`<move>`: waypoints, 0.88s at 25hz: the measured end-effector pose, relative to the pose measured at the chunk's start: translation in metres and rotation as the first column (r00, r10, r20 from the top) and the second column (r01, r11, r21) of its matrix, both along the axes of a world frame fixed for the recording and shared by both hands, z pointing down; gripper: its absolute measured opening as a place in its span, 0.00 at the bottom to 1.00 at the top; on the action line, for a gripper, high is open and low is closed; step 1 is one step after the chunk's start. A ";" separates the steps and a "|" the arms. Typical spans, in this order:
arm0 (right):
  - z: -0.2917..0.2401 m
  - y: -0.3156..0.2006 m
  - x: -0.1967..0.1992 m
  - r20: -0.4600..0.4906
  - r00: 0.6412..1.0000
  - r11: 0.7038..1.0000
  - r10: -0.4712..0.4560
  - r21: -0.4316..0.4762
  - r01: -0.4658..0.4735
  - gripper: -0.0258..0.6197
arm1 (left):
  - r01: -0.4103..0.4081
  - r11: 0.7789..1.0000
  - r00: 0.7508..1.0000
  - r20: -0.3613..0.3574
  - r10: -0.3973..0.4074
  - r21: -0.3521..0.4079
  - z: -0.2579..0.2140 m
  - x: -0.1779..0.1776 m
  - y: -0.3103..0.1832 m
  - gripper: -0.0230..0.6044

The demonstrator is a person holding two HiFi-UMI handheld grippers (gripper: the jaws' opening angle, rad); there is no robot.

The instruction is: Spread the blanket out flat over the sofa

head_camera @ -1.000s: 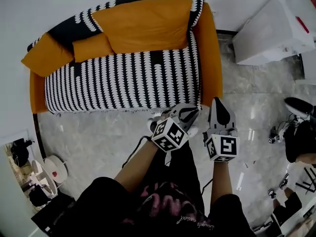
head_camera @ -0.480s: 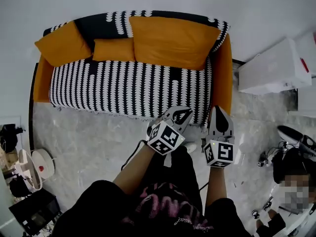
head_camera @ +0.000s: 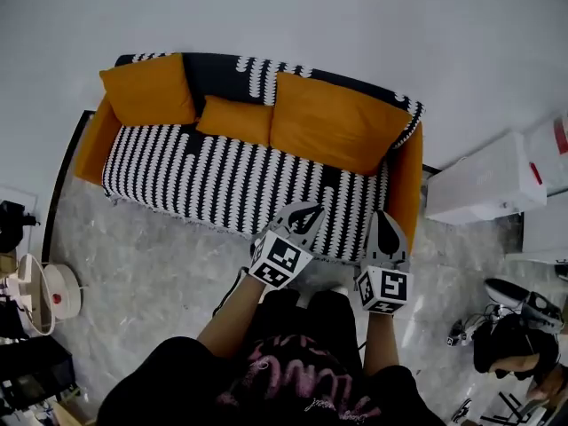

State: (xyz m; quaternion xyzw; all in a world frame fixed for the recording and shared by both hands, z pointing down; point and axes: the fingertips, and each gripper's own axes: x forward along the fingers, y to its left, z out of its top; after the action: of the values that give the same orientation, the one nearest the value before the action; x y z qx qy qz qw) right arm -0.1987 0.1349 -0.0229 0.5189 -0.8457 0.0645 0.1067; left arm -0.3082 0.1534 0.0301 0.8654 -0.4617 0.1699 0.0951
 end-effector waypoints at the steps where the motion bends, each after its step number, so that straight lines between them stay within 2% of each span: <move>1: -0.004 -0.001 -0.004 0.001 1.000 1.000 -0.007 0.007 0.007 0.07 | 0.024 1.000 1.000 -0.002 -0.024 0.011 -0.006 -0.008 -0.002 0.07; 8: -0.032 -0.008 -0.003 0.000 1.000 0.998 -0.025 0.054 0.025 0.07 | 0.178 0.980 0.984 -0.034 -0.176 0.086 -0.051 -0.054 -0.012 0.07; 14: -0.049 -0.012 0.014 0.004 1.000 0.996 -0.012 0.092 0.011 0.07 | 0.345 0.934 0.936 -0.099 -0.336 0.092 -0.073 -0.092 -0.019 0.07; 18: -0.051 -0.010 0.011 -0.002 1.000 0.995 -0.028 0.097 0.028 0.07 | 0.357 0.928 0.932 -0.101 -0.347 0.105 -0.080 -0.091 -0.015 0.07; 22: -0.057 -0.013 0.007 0.033 0.999 0.995 -0.016 0.098 0.013 0.07 | 0.369 0.920 0.928 -0.098 -0.358 0.131 -0.084 -0.087 -0.013 0.07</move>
State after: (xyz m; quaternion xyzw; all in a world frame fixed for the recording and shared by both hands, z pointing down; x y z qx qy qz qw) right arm -0.1914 0.1224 -0.0798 0.5161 -0.8533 0.0310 0.0675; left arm -0.3954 0.1400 -0.0538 0.7748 -0.6219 0.0832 0.0773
